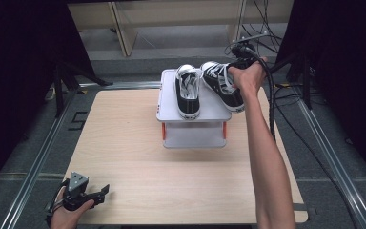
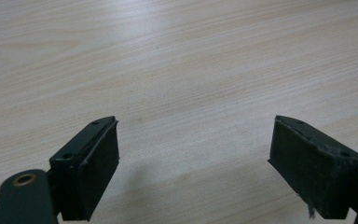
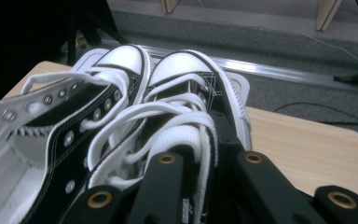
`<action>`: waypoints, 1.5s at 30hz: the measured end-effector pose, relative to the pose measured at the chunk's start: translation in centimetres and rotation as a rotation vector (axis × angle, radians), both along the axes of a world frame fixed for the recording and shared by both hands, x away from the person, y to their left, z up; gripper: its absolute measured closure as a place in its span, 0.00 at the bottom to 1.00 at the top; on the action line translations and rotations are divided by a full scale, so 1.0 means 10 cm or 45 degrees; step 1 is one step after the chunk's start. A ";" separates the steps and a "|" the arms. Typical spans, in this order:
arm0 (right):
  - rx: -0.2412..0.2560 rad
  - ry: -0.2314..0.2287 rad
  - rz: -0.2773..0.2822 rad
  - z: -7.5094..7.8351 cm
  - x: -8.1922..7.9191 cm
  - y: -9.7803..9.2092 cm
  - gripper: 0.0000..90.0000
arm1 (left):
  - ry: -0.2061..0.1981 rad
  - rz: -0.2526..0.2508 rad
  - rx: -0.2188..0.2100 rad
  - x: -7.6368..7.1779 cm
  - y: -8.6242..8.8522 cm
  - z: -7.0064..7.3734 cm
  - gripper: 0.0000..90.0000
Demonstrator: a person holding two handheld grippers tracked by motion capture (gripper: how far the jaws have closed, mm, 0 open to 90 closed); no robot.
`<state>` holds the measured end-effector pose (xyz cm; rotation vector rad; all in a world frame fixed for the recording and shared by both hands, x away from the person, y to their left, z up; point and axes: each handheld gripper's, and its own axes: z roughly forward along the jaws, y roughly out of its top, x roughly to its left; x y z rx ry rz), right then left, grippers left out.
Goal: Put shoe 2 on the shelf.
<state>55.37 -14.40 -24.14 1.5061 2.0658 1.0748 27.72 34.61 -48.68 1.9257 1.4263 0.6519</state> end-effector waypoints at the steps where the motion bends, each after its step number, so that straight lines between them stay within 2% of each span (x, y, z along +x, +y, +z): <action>1: 0.011 0.019 -0.032 -0.01 0.02 0.03 0.94 | -0.002 -0.002 -0.008 0.00 0.00 0.00 0.17; 2: -0.004 0.001 -0.043 -0.03 0.05 0.05 0.94 | -0.010 -0.001 -0.037 0.00 -0.02 0.00 0.17; 3: 0.006 0.028 -0.072 -0.05 0.06 0.07 0.94 | -0.011 0.000 -0.027 -0.01 -0.02 0.00 0.17; 4: 0.003 0.005 -0.074 -0.07 0.09 0.08 0.94 | -0.005 -0.007 -0.004 -0.01 -0.02 0.01 0.17; 5: 0.008 0.007 -0.097 -0.09 0.10 0.11 0.94 | -0.006 -0.004 -0.007 -0.01 -0.02 0.01 0.17; 6: -0.015 0.001 -0.090 -0.10 0.12 0.13 0.94 | -0.008 -0.009 -0.018 -0.01 -0.03 0.00 0.17; 8: -0.017 0.008 -0.120 -0.11 0.12 0.19 0.94 | 0.010 -0.019 0.008 0.00 -0.02 -0.01 0.17; 9: -0.027 -0.006 -0.105 -0.10 0.12 0.20 0.94 | 0.013 -0.015 0.009 0.00 -0.03 0.00 0.17; 10: -0.003 0.008 -0.113 -0.09 0.11 0.22 0.94 | 0.000 -0.012 -0.003 0.00 -0.03 0.00 0.17; 12: -0.022 0.004 -0.095 -0.08 0.11 0.22 0.94 | 0.001 -0.015 0.008 0.00 -0.03 0.00 0.17; 13: -0.016 0.012 -0.112 -0.08 0.11 0.24 0.94 | 0.006 -0.016 0.013 0.00 -0.03 -0.01 0.17; 15: -0.004 0.024 -0.118 -0.08 0.12 0.26 0.94 | 0.006 -0.019 -0.010 -0.01 -0.04 -0.01 0.17; 17: -0.010 0.019 -0.121 -0.08 0.13 0.27 0.94 | 0.007 -0.019 0.017 0.00 -0.03 -0.01 0.17; 18: 0.003 0.038 -0.139 -0.07 0.12 0.29 0.94 | 0.005 -0.022 -0.009 0.00 -0.04 -0.01 0.17; 19: -0.019 0.015 -0.109 -0.08 0.13 0.27 0.93 | 0.008 -0.023 0.006 0.01 -0.03 -0.01 0.17; 21: -0.008 0.046 -0.108 -0.09 0.11 0.28 0.93 | 0.009 -0.025 0.003 0.01 -0.04 -0.01 0.17; 23: -0.029 0.084 -0.090 -0.08 0.08 0.31 0.92 | 0.012 -0.022 0.003 0.01 -0.05 -0.02 0.17; 26: -0.043 0.089 -0.048 -0.06 0.06 0.34 0.91 | 0.013 -0.027 0.009 0.01 -0.05 -0.02 0.17; 27: -0.033 0.126 -0.040 -0.05 0.05 0.36 0.90 | 0.010 -0.024 0.014 0.00 -0.05 -0.01 0.17; 28: -0.053 0.124 -0.017 -0.05 0.05 0.36 0.90 | 0.006 -0.019 0.003 0.00 -0.05 -0.01 0.17; 31: -0.033 0.161 -0.013 -0.06 0.04 0.39 0.88 | 0.010 -0.018 0.002 0.01 -0.04 -0.02 0.17; 35: -0.064 0.177 -0.008 -0.08 0.03 0.38 0.88 | 0.007 -0.024 0.006 0.00 -0.04 -0.01 0.17; 36: -0.085 0.185 -0.001 -0.08 0.03 0.37 0.87 | 0.000 -0.022 -0.023 0.00 -0.05 -0.01 0.17; 38: -0.099 0.189 0.013 -0.12 0.04 0.33 0.87 | 0.009 -0.022 0.009 0.00 -0.04 -0.01 0.17; 40: -0.094 0.196 0.010 -0.16 0.03 0.29 0.87 | 0.008 -0.021 0.006 0.01 -0.04 -0.02 0.17; 42: -0.054 0.176 0.030 -0.21 0.04 0.23 0.87 | 0.008 -0.020 0.002 0.01 -0.05 -0.02 0.17; 43: -0.034 0.188 0.030 -0.20 0.04 0.23 0.87 | 0.009 -0.020 0.003 0.01 -0.05 -0.02 0.17; 44: -0.049 0.175 0.030 -0.21 0.04 0.22 0.86 | 0.004 -0.018 -0.020 0.00 -0.05 -0.02 0.17; 45: -0.030 0.194 0.028 -0.19 0.03 0.23 0.85 | 0.001 -0.012 -0.010 0.00 -0.05 -0.01 0.17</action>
